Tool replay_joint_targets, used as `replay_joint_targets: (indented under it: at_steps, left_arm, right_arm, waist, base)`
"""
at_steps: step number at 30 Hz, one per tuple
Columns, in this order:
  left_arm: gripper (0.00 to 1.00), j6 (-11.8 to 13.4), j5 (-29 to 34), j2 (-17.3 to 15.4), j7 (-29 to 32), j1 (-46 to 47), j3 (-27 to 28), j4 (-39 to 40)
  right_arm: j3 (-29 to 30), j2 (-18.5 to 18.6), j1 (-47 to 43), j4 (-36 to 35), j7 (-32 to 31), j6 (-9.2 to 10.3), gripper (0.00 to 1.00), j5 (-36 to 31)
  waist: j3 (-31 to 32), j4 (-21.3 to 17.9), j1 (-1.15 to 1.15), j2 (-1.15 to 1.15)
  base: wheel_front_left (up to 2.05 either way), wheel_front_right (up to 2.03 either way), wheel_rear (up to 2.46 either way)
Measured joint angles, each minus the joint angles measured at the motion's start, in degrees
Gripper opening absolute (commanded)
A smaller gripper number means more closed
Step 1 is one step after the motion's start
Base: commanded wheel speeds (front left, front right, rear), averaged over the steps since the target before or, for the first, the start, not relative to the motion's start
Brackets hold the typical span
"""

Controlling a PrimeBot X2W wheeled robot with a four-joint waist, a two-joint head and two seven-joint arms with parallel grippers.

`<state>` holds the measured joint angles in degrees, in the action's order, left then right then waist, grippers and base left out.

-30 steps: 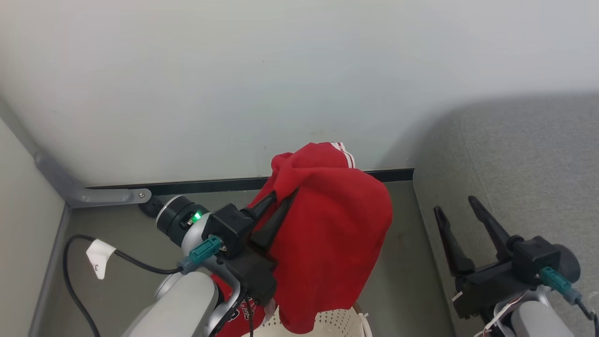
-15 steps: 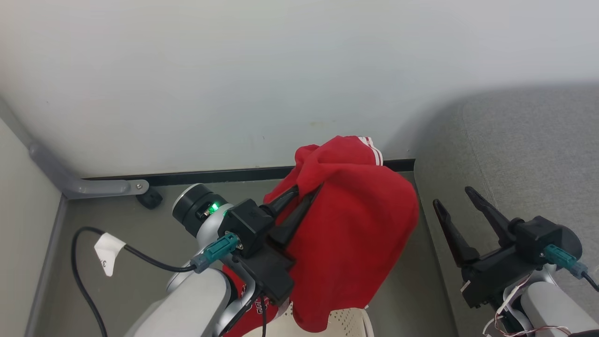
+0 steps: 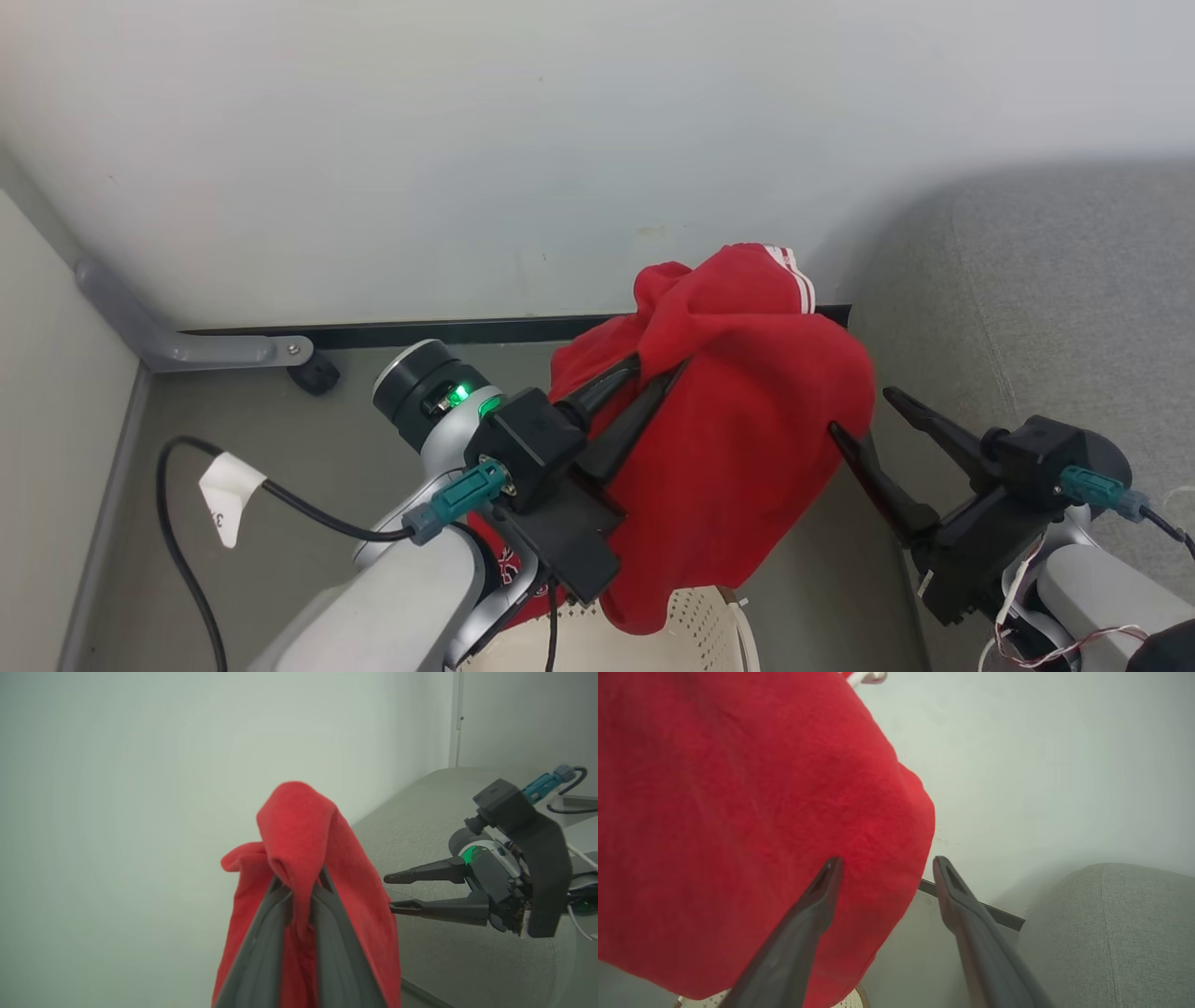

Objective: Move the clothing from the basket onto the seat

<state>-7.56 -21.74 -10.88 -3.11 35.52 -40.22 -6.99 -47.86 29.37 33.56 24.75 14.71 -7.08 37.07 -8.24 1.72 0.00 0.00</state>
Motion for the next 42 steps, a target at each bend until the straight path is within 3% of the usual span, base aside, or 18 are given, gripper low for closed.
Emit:
replay_joint_targets:
  at_steps: [8, 18, 23, 24, 26, 29, 30, 42]
  left_arm:
    - [0.00, 0.0, -0.1, 0.0, 0.6, 0.7, -0.6, 1.9]
    - [0.00, 0.0, -0.4, 0.3, 1.3, 1.6, -1.6, 3.5]
    - [0.00, 0.0, -0.5, 0.3, 1.5, 1.7, -1.7, 3.7]
    - [0.00, 0.0, -0.6, 0.2, 1.5, 1.7, -1.7, 3.8]
    - [0.00, 0.0, -1.0, 0.2, 1.6, 1.7, -1.7, 4.0]
    - [0.00, 0.0, -1.7, 0.1, 1.6, 1.7, -1.7, 4.4]
    - [0.00, 0.0, -1.8, 0.1, 1.6, 1.7, -1.7, 4.5]
    - [0.00, 1.1, -3.0, -1.0, 1.8, 1.1, 0.0, 3.5]
  right_arm:
    - [-8.3, 3.4, 3.4, 0.0, 0.0, 0.00, 1.00, 6.3]
    - [-19.3, 4.7, 10.6, -2.2, 0.0, 0.00, 1.00, 12.7]
    - [-21.7, 4.7, 13.4, -2.2, 0.0, 0.00, 1.00, 13.8]
    - [-22.2, 4.6, 14.0, -2.0, 0.0, 0.00, 0.95, 14.1]
    - [-23.3, 4.4, 15.1, -1.8, 0.0, 0.00, 0.53, 14.5]
    - [-24.6, 3.4, 16.3, -1.7, 0.0, 0.00, 0.23, 14.9]
    - [-24.6, 3.0, 16.7, -1.6, 0.0, 0.00, 0.00, 15.0]
    - [-24.5, 2.1, 18.5, -1.3, 0.0, -0.01, 0.00, 18.4]
  waist:
    - [-0.1, 0.6, 0.00, 0.00]
    - [-0.1, 1.1, 0.00, 0.00]
    - [-0.1, 1.4, 0.00, 0.00]
    - [0.0, 1.4, 0.00, 0.00]
    - [0.0, 1.5, 0.00, 0.00]
    - [0.0, 1.5, 0.00, 0.00]
    - [0.0, 1.6, 0.00, 0.00]
    - [-0.7, 1.2, 0.00, 0.00]
  base:
    - [0.00, 0.00, 0.00]
    - [0.00, 0.00, 0.00]
    - [0.00, 0.00, 0.00]
    - [0.00, 0.00, 0.00]
    - [0.00, 0.00, 0.00]
    - [0.00, 0.00, 0.00]
    - [0.00, 0.00, 0.00]
    - [0.00, 0.00, 0.00]
